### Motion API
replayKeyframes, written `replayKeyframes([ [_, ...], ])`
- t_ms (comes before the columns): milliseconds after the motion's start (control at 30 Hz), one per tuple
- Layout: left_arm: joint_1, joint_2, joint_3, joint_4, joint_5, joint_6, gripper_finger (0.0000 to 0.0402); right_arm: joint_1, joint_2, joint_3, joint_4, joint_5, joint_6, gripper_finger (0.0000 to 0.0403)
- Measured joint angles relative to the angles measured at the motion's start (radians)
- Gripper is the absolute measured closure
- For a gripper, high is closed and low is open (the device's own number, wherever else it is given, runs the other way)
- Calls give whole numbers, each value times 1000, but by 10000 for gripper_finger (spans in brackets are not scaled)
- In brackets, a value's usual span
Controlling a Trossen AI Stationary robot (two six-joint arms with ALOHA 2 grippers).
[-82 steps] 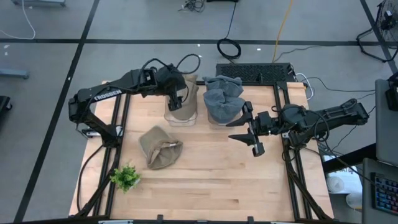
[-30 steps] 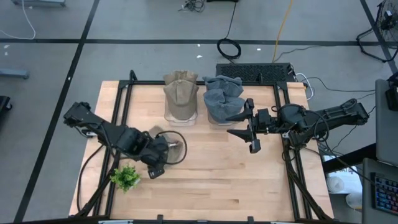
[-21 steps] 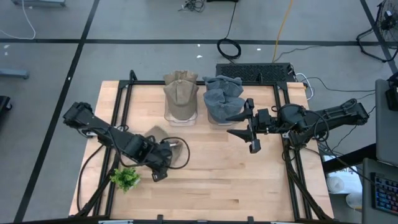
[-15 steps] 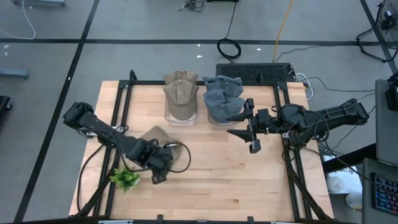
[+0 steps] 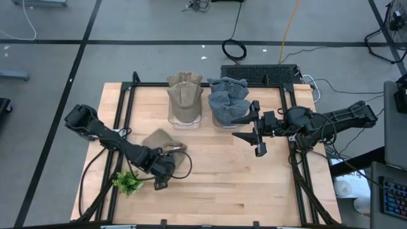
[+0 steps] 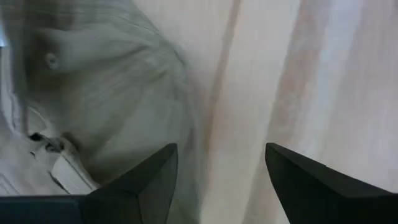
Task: Pick & Place hat
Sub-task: Put the brown cap into the left transparent bin
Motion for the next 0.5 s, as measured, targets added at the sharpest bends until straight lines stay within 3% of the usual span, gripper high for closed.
replayKeyframes([
  [167, -1, 4, -48, 37, -83, -15, 149, 0, 0, 0, -4, 1, -3, 222],
  [500, -3, 149, -80, 154, -82, 55, 150, 0, 0, 0, -6, 2, -52, 222],
])
